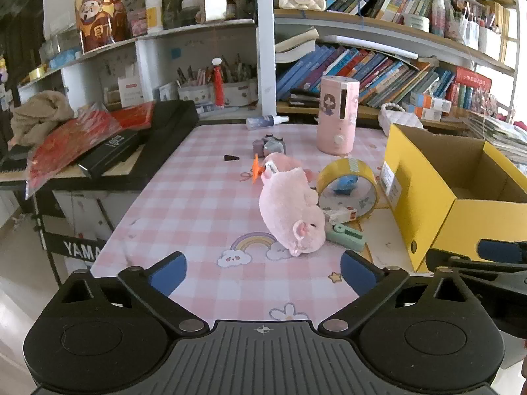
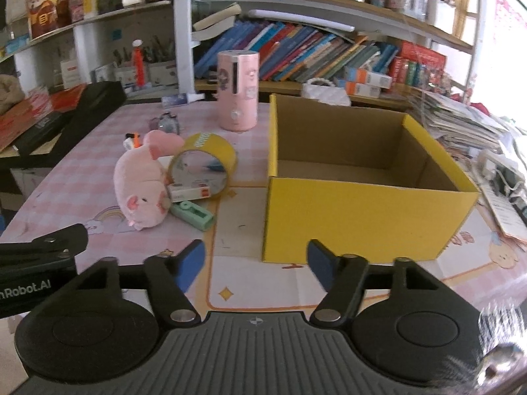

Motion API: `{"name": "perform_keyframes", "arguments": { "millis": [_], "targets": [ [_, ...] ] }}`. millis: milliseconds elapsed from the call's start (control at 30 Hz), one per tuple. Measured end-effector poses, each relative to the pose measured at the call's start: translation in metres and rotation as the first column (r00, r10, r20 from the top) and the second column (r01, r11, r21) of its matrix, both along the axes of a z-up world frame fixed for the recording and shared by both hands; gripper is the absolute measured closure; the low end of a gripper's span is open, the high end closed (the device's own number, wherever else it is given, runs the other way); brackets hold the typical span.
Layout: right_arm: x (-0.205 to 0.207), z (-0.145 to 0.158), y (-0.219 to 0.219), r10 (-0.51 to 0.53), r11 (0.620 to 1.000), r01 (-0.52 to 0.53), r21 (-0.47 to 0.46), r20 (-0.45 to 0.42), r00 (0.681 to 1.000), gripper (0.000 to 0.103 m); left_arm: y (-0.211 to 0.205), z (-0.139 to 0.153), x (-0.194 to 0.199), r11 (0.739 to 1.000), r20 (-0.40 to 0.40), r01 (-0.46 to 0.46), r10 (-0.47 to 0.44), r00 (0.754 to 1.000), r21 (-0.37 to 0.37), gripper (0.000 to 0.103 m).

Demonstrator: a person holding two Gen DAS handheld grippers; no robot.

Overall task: Organize objects
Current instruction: 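Move the left tool toward the pink plush pig while the right tool approaches the yellow tape roll, then close the left tool on the pink pig while the right tool grips the yellow tape roll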

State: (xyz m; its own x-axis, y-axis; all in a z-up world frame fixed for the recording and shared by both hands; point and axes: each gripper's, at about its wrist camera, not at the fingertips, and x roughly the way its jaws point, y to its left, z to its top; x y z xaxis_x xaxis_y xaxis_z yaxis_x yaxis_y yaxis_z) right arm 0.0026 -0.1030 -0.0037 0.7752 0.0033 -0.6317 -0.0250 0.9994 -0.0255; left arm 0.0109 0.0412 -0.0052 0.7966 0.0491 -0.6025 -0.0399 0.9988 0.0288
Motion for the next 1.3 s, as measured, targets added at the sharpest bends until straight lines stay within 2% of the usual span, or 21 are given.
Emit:
{"name": "perform_keyframes", "arguments": {
  "millis": [300,433,700,900,1100,1200,1267,1300],
  "targets": [
    [0.037,0.013,0.013,0.083,0.997,-0.083,-0.002,0.070,0.994,0.061,0.015,0.002,0.034,0.999,0.004,-0.031,0.031,1.000,-0.024,0.014],
    [0.067,0.017,0.018,0.108,0.994,-0.107,-0.025,0.072,0.991,0.062,0.017,0.000,0.054,0.999,-0.005,-0.016,0.016,1.000,-0.029,0.014],
    [0.126,0.005,0.028,0.169,0.982,-0.169,-0.079,-0.017,0.986,0.064,0.016,-0.011,0.093,0.999,-0.069,0.006,-0.009,0.998,-0.038,0.014],
    [0.156,-0.005,0.038,0.217,0.966,-0.227,-0.125,-0.089,0.972,0.064,0.011,-0.022,0.116,0.999,-0.122,0.034,-0.038,0.992,-0.032,0.016],
    [0.184,-0.017,0.042,0.239,0.957,-0.262,-0.125,-0.175,0.955,0.064,0.003,-0.033,0.137,0.997,-0.154,0.071,-0.076,0.985,-0.040,0.016],
    [0.196,-0.023,0.045,0.237,0.953,-0.266,-0.145,-0.191,0.953,0.063,0.000,-0.038,0.147,0.996,-0.177,0.072,-0.080,0.981,-0.050,0.016],
    [0.203,-0.025,0.045,0.228,0.955,-0.256,-0.146,-0.186,0.956,0.065,0.000,-0.042,0.153,0.996,-0.193,0.069,-0.079,0.978,-0.054,0.016],
    [0.206,-0.025,0.043,0.218,0.959,-0.244,-0.144,-0.177,0.960,0.073,0.000,-0.044,0.156,0.996,-0.199,0.069,-0.079,0.977,-0.058,0.016]
  ]
}}
